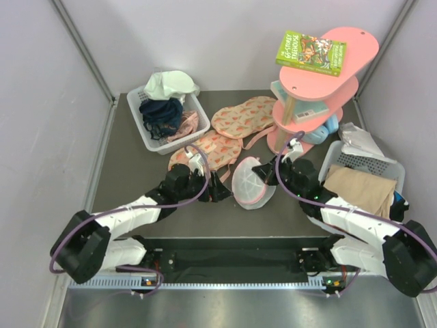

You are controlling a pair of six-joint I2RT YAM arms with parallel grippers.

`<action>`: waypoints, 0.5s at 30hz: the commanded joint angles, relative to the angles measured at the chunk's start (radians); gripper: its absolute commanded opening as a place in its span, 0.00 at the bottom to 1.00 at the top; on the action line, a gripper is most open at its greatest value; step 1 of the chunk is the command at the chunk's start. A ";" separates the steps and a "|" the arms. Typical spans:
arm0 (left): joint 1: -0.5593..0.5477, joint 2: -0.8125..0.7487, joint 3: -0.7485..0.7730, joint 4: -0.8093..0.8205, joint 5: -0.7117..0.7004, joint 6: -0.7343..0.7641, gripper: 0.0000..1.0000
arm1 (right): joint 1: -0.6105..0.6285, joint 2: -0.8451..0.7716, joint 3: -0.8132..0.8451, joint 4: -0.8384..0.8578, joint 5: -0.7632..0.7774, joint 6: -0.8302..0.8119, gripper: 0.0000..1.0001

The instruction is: Unzip the laundry bag and remove the bra

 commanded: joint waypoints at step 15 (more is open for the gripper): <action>-0.051 0.325 -0.093 0.646 0.061 -0.365 0.79 | 0.033 -0.060 -0.031 0.140 0.126 0.103 0.00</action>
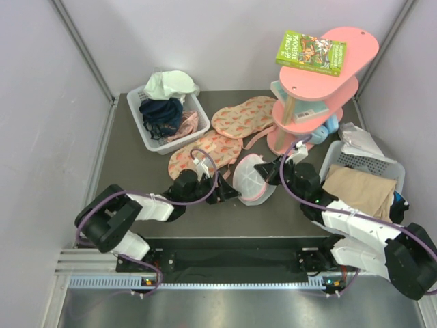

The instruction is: Unzip the laundry bag and remove the bra

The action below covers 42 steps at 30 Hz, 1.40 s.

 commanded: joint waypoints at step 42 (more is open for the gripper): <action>0.025 -0.146 0.328 -0.733 0.205 0.524 0.00 | -0.251 0.076 0.219 -0.193 -0.497 -0.462 0.84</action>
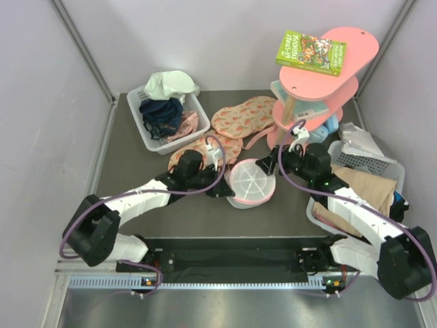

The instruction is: Unzip the laundry bag and remove the bra

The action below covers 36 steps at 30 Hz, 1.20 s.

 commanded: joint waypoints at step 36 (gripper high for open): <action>0.280 0.151 0.332 -0.077 0.036 0.142 0.00 | 0.101 0.097 -0.113 0.006 -0.187 0.092 0.00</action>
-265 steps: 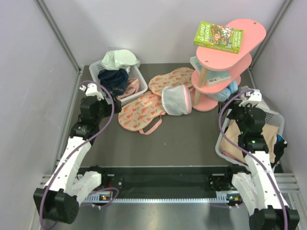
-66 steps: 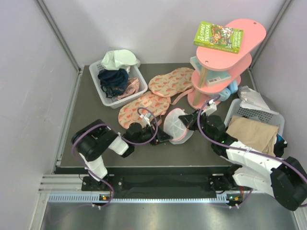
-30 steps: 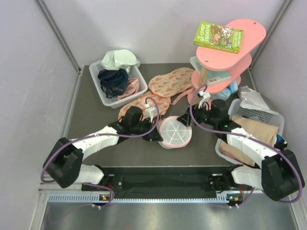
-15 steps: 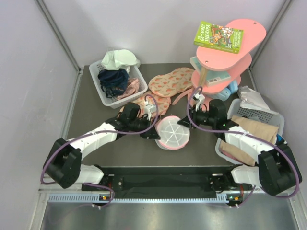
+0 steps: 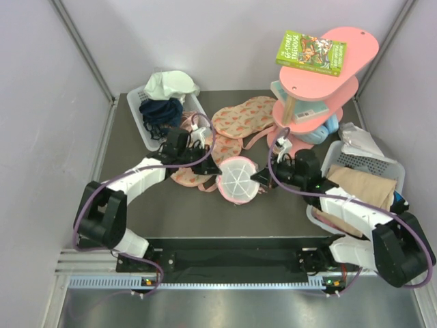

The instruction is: Unzip the laundry bag and remove the bra

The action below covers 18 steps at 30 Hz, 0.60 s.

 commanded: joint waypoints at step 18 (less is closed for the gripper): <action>-0.079 -0.245 -0.303 0.331 -0.332 -0.314 0.77 | 0.137 -0.050 -0.262 0.384 0.498 0.587 0.00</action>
